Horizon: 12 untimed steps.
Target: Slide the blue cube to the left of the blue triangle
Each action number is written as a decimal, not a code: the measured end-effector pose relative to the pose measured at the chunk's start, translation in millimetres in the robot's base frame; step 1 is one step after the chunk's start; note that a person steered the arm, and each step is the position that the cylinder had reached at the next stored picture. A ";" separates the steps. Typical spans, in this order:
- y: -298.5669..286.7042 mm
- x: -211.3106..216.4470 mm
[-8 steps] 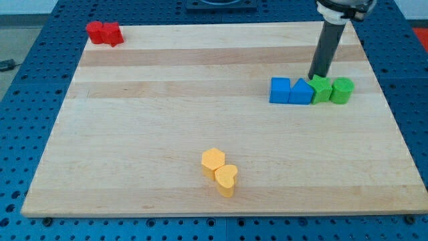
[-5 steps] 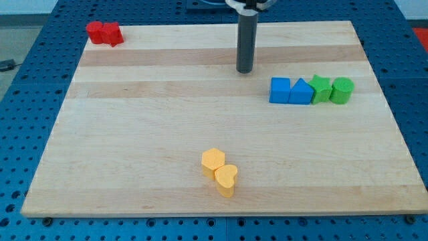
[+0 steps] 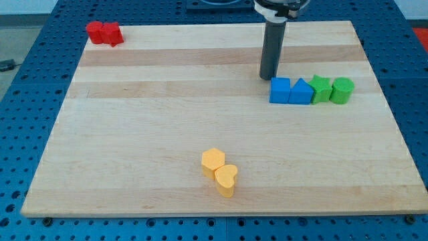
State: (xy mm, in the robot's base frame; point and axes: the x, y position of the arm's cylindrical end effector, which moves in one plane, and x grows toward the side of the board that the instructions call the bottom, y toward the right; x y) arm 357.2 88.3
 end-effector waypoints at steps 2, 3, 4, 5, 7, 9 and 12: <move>-0.5 15.7; -0.7 23.3; -0.7 23.1; -5.5 -6.2; -75.7 55.7; -49.1 62.0; -32.0 58.5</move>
State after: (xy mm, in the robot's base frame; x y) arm 415.7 56.3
